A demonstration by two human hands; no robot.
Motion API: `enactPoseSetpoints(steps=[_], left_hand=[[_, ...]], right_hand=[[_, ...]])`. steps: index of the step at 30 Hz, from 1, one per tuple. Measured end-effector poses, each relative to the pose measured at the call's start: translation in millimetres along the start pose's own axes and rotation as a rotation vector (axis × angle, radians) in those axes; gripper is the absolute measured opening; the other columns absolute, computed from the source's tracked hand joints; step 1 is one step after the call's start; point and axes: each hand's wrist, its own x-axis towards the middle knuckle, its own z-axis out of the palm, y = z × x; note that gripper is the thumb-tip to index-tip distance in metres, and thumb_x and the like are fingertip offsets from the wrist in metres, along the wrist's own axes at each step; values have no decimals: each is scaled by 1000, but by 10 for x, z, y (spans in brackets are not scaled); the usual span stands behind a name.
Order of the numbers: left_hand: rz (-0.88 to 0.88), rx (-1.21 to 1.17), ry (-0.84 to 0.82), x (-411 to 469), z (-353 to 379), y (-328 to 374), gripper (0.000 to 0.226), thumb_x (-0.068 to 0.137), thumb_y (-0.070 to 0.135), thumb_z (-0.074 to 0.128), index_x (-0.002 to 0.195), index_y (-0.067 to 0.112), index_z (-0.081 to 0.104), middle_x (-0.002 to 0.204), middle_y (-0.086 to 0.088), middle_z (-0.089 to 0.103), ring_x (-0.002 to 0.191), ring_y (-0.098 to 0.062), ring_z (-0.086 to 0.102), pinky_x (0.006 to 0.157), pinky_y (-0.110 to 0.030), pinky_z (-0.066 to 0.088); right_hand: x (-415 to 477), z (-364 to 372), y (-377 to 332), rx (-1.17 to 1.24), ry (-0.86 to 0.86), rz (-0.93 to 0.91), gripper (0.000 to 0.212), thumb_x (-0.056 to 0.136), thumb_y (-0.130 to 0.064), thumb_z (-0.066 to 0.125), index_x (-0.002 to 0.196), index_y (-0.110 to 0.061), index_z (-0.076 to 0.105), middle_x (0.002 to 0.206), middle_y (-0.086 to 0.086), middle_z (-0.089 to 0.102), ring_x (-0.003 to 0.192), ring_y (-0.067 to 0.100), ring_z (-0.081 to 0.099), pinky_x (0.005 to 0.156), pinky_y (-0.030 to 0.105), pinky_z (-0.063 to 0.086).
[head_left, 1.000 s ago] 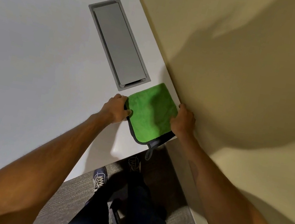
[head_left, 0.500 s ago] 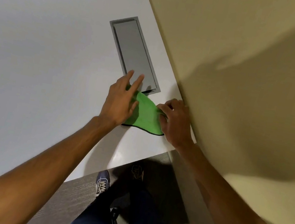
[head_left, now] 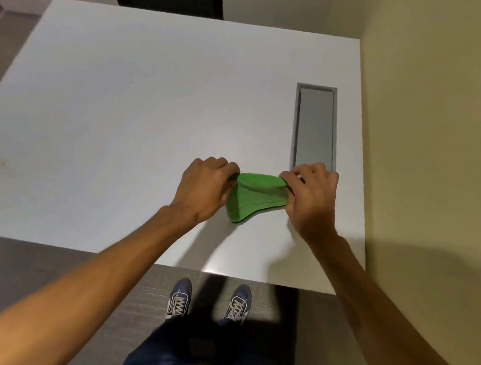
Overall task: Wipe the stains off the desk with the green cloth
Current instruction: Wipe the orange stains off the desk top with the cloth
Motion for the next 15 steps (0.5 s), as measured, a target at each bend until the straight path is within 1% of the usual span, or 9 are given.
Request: enactPoseSetpoints(steps=[2,5,7,9,12,13,15], left_hand=[[-27,24,43,-151,-147,-95,16,94,17,56,105,14,68,91,-5,67,82,-30,59,69,-35,39],[-86,34,93,-341,-365,-226,16,93,16,55,103,13,67,89,-5,65,79,-29,56,70,-38,41],[-125,40,122,-477,-498,-327,16,94,16,53,102,12,67,88,-6,65,77,-29,55,72,-38,41],[-157,50,150,-622,-609,-445,17,95,17,52,101,12,68,87,-6,64,77,-28,55,73,-38,42],[-212,37,190,-861,-747,-689,18,97,19,52,103,13,68,88,-5,64,79,-27,56,76,-37,42],[-231,31,202,-949,-788,-793,18,98,20,52,104,13,68,88,-4,64,80,-26,56,77,-37,42],[-261,30,225,-1126,-860,-1010,18,98,22,53,106,16,68,90,-2,66,81,-24,58,78,-36,43]], right_hand=[[97,23,-216,-1,-97,11,27,80,5,75,103,-9,76,98,10,73,87,34,65,74,41,50],[234,65,-579,113,-192,55,30,91,2,67,120,-8,72,111,14,71,83,36,70,66,41,58],[285,123,-856,187,-245,35,37,98,-3,61,134,-9,65,126,16,67,92,37,71,72,46,62],[316,186,-1152,298,-285,-18,44,99,-6,60,143,-11,59,138,14,63,108,35,68,83,48,61],[373,273,-1618,466,-322,-77,45,99,-13,64,144,-11,58,143,11,61,125,29,63,100,48,56],[387,304,-1778,488,-325,-82,43,100,-16,65,142,-10,60,142,11,62,127,29,62,103,48,55],[414,370,-2081,503,-308,-71,37,100,-20,66,135,-6,65,136,13,66,123,29,64,102,48,55]])
